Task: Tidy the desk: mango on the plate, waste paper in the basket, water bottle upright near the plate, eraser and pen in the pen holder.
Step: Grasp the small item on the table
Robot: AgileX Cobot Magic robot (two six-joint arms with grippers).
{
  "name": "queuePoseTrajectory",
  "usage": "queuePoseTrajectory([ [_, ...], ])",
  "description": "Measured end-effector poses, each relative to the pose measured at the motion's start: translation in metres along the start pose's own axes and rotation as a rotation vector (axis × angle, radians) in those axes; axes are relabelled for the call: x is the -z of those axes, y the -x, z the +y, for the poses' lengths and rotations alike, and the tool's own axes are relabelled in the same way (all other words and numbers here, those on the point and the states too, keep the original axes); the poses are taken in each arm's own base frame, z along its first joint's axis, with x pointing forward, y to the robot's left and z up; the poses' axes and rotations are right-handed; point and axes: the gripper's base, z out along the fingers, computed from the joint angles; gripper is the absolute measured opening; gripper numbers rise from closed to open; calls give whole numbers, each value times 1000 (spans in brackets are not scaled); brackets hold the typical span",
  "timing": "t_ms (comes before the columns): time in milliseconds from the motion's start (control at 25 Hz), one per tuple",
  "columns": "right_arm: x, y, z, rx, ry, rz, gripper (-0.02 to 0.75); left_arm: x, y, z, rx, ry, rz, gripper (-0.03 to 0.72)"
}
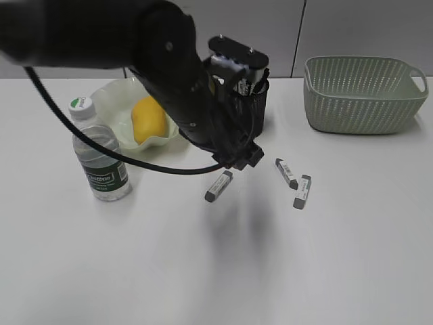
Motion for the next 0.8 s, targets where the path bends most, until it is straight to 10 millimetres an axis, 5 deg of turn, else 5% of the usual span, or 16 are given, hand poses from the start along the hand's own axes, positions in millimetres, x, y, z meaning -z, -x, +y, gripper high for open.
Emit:
queuePoseTrajectory([
  [240, 0, 0, 0, 0, -1, -1, 359, -63, -1, 7, -78, 62, 108, 425],
  [520, 0, 0, 0, 0, -1, -1, 358, -100, -8, 35, -6, 89, 168, 385],
  [640, 0, 0, 0, 0, -1, -1, 358, -102, -9, 42, 13, 95, 172, 280],
  [720, 0, 0, 0, 0, -1, -1, 356, -102, -8, 42, 15, 95, 167, 136],
  [800, 0, 0, 0, 0, -1, -1, 357, -100, -4, 42, 21, 89, 127, 139],
])
